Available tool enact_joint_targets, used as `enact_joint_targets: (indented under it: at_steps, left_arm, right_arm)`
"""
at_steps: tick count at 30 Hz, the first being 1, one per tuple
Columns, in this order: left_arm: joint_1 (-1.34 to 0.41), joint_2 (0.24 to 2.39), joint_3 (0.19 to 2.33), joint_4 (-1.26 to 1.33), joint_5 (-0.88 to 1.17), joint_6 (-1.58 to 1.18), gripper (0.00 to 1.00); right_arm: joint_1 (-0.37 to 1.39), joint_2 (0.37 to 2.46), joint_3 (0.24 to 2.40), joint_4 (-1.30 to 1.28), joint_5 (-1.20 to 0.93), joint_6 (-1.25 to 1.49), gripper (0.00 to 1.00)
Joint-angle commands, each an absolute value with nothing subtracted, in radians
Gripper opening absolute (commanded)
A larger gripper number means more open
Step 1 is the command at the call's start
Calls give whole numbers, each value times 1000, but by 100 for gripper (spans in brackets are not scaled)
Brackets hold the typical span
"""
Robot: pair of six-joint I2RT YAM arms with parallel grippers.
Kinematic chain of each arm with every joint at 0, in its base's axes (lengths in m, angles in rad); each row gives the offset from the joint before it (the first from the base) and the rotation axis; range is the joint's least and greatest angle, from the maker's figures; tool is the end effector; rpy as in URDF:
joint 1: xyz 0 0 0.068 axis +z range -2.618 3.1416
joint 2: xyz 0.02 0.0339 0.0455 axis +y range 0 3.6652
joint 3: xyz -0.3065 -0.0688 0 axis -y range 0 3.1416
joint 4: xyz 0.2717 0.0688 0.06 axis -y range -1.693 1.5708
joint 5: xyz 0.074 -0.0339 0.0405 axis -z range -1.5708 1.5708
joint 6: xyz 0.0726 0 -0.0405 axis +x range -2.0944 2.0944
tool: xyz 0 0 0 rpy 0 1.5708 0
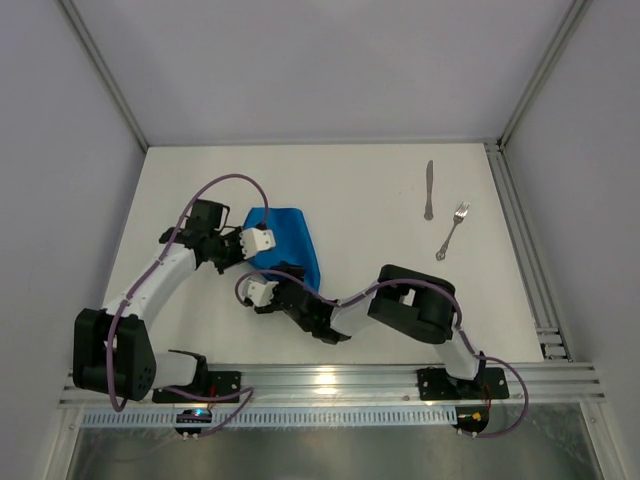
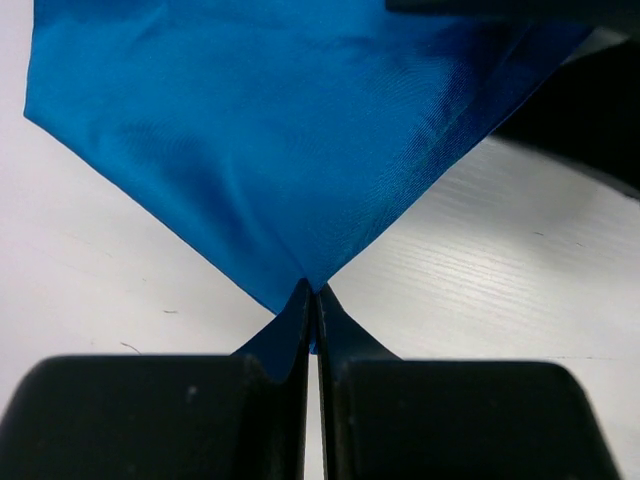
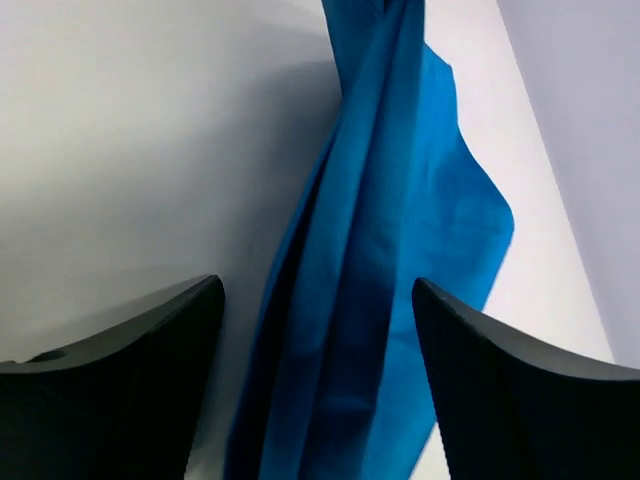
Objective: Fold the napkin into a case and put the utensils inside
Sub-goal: Pick up the lower triangle-folded napkin from the center of the board.
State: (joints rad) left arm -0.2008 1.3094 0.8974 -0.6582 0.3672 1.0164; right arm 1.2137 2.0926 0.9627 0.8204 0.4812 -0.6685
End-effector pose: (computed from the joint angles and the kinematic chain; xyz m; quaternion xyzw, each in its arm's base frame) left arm 0.2710 -0.0817 0.2314 0.5817 0.7557 -0.0658 0.2937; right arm 0.1974 0.4331 0.1170 -0.5512 0.5755 -0.0312 0.6033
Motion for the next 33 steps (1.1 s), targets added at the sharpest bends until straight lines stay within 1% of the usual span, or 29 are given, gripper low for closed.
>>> enact_joint_targets:
  at_steps: [1, 3, 4, 7, 10, 11, 13, 14, 17, 18, 21, 24, 25, 27, 28, 31, 33]
  left_arm:
    - [-199, 1307, 933, -678, 390, 1005, 0]
    - [-199, 1307, 933, -683, 390, 1008, 0]
    - [-198, 1307, 931, -683, 390, 1009, 0]
    - [-198, 1307, 930, -687, 388, 1011, 0]
    - [-196, 1308, 930, -692, 393, 1012, 0]
    - [-196, 1310, 927, -692, 393, 1012, 0]
    - [-195, 1313, 920, -686, 391, 1012, 0]
    - [-195, 1316, 916, -681, 388, 1012, 0]
    - [-190, 1319, 871, -643, 379, 1022, 0]
    - [-190, 1321, 842, -634, 379, 1026, 0]
    - [-190, 1321, 790, -574, 376, 1046, 0]
    - [-190, 1304, 718, -520, 402, 1081, 7]
    - [-190, 1298, 681, -509, 411, 1098, 12]
    - [-190, 1272, 644, -489, 443, 1147, 18]
    - [-190, 1261, 626, -468, 452, 1161, 25]
    - [-189, 1215, 574, -437, 485, 1169, 35]
    - [-176, 1191, 572, -443, 544, 1158, 38]
  right_arm:
    - [1218, 2028, 890, 733, 589, -673, 76]
    - [1218, 1996, 829, 724, 600, -663, 71]
    - [1219, 1985, 812, 719, 612, -657, 66]
    - [1221, 1950, 755, 690, 643, -629, 59]
    - [1221, 1927, 726, 681, 647, -609, 45]
    - [1221, 1925, 724, 680, 643, -606, 37]
    - [1220, 1927, 736, 675, 640, -606, 28]
    - [1221, 1927, 741, 669, 637, -610, 21]
    - [1221, 1913, 756, 629, 597, -609, 11]
    - [1221, 1905, 759, 618, 586, -601, 4]
    - [1218, 1876, 767, 578, 555, -591, 4]
    - [1218, 1864, 769, 568, 542, -591, 4]
    - [1218, 1862, 769, 561, 523, -591, 4]
    - [1215, 1852, 778, 540, 499, -588, 4]
    - [1210, 1850, 782, 516, 477, -583, 4]
    - [1203, 1826, 796, 482, 445, -568, 4]
    - [1193, 1807, 799, 463, 410, -549, 4]
